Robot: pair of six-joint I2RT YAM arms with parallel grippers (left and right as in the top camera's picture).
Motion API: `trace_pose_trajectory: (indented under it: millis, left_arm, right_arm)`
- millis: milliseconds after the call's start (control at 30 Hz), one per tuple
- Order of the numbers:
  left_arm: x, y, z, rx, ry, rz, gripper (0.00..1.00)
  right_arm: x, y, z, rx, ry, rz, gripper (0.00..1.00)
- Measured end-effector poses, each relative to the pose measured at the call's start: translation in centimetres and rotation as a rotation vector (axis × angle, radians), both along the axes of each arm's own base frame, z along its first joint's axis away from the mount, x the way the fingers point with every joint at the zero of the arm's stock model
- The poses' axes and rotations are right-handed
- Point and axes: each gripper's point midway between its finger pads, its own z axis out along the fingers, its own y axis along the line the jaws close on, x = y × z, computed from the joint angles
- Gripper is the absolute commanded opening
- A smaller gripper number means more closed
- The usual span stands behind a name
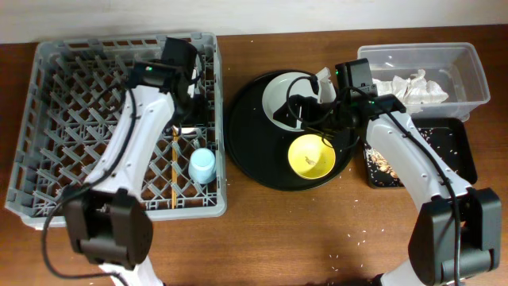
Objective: Sort waste into correct bins and load items into the dishwasher rack
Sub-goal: 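Lower the pink cup upside down into the rack and open left gripper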
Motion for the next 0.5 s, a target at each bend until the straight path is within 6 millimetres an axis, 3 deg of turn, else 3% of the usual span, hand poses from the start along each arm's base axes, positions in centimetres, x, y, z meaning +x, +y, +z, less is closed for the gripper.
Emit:
trace_pose_trajectory:
  millis: [200,333,500]
  left_arm:
    - [0.9,0.0,-2.8,0.020,0.038,0.002,0.54]
    - [1.5,-0.1,-3.7,0.020,0.035,0.006,0.85]
    - [2.1,-0.2,-3.8,0.016,0.017,0.014,0.87]
  right_arm:
    - [-0.1,-0.1,-0.1,-0.008,-0.004,0.010,0.99]
    - [-0.2,-0.2,-0.2,-0.018,-0.003,0.009,0.98]
    - [-0.2,-0.4,-0.5,-0.031,0.004,0.003,0.98]
